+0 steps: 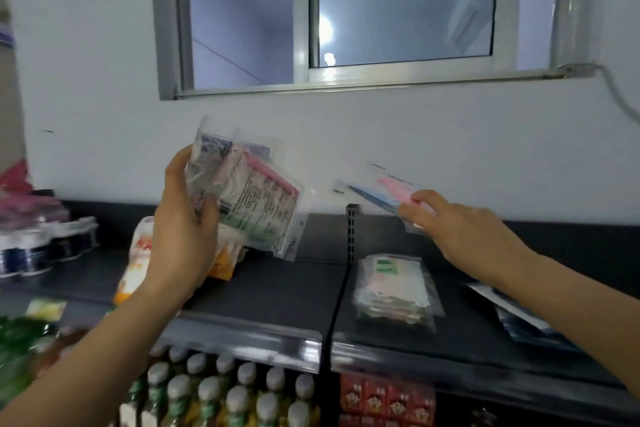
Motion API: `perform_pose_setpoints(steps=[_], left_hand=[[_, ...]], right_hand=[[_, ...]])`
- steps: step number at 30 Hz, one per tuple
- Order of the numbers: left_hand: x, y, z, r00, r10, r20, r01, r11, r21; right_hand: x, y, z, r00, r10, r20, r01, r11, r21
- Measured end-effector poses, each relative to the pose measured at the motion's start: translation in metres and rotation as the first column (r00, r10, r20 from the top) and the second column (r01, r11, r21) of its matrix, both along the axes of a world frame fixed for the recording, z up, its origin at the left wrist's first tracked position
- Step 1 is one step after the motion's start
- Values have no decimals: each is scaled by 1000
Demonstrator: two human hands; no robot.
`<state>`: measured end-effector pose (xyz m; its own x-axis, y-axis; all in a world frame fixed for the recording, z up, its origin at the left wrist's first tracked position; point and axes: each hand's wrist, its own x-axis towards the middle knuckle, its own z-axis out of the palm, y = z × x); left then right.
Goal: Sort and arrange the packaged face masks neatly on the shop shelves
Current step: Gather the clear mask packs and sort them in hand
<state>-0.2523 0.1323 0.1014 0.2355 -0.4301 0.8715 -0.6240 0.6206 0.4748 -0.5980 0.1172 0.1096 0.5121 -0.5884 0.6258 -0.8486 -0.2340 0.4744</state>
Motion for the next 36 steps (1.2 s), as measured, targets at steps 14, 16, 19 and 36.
perform_pose_setpoints(steps=[14,16,19,36], left_hand=[[165,40,-18,985,105,-136,-98,993,61],[179,41,-22,981,94,-168,-85,994,62],[198,39,-29,968,91,-233,-78,995,65],[294,-75,-39,940,199,-276,-203,979,15]], right_hand=[[222,13,11,994,97,-57,-87,982,167],[242,8,12,993,91,-70,-78,982,172],[268,-4,9,991,112,-77,-97,979,180],[385,-140,17,951,306,-50,-301,950,87]])
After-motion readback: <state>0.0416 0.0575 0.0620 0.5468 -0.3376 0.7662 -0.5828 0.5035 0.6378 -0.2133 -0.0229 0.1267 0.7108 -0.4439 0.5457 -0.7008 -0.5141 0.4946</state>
